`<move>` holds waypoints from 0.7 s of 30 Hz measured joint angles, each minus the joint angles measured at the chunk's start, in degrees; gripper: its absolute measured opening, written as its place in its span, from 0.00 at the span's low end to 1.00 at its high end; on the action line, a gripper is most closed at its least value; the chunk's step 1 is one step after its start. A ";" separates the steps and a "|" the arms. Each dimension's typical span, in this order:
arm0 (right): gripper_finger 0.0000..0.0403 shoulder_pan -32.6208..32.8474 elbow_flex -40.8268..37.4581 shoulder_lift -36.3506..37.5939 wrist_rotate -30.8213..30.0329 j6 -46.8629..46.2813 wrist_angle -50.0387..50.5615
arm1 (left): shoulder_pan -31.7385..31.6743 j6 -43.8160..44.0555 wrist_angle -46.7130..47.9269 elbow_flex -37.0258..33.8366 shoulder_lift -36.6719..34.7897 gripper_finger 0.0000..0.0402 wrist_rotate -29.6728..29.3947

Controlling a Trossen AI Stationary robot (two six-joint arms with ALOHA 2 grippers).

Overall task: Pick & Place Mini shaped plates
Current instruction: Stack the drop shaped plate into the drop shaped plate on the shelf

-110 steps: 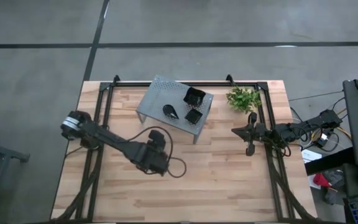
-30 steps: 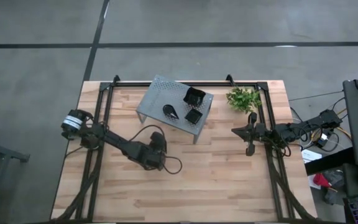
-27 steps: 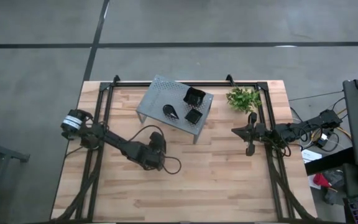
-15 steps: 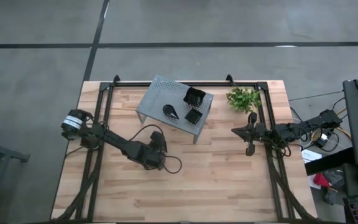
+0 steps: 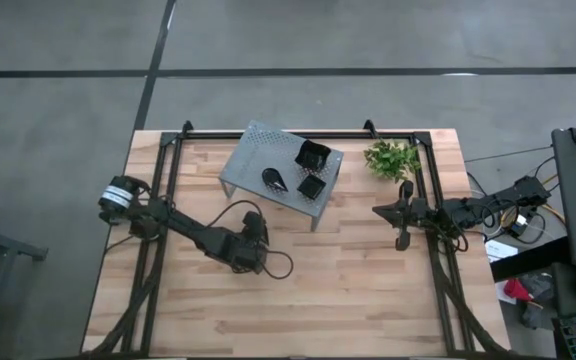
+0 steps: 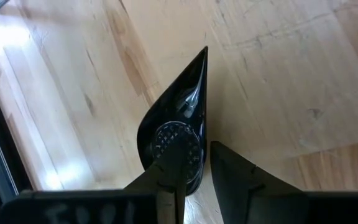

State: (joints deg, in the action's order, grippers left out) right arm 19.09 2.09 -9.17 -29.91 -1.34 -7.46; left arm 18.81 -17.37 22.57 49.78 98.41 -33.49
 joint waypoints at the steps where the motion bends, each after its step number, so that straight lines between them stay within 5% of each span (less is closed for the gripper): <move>1: 0.02 -0.01 0.00 0.01 0.01 -0.04 0.00 | 0.00 0.01 0.01 0.00 0.00 0.18 0.00; 15: 0.02 -0.01 0.00 0.00 0.00 -0.07 0.00 | 0.00 2.96 0.13 0.00 0.00 0.17 -1.84; 21: 0.02 -0.01 -0.01 0.01 0.00 0.00 0.00 | 0.00 3.81 0.23 0.22 0.00 0.10 -1.76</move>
State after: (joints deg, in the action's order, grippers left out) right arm 19.08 2.08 -9.16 -29.91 -1.34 -7.46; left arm 18.81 -13.55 22.80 50.00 98.41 -35.25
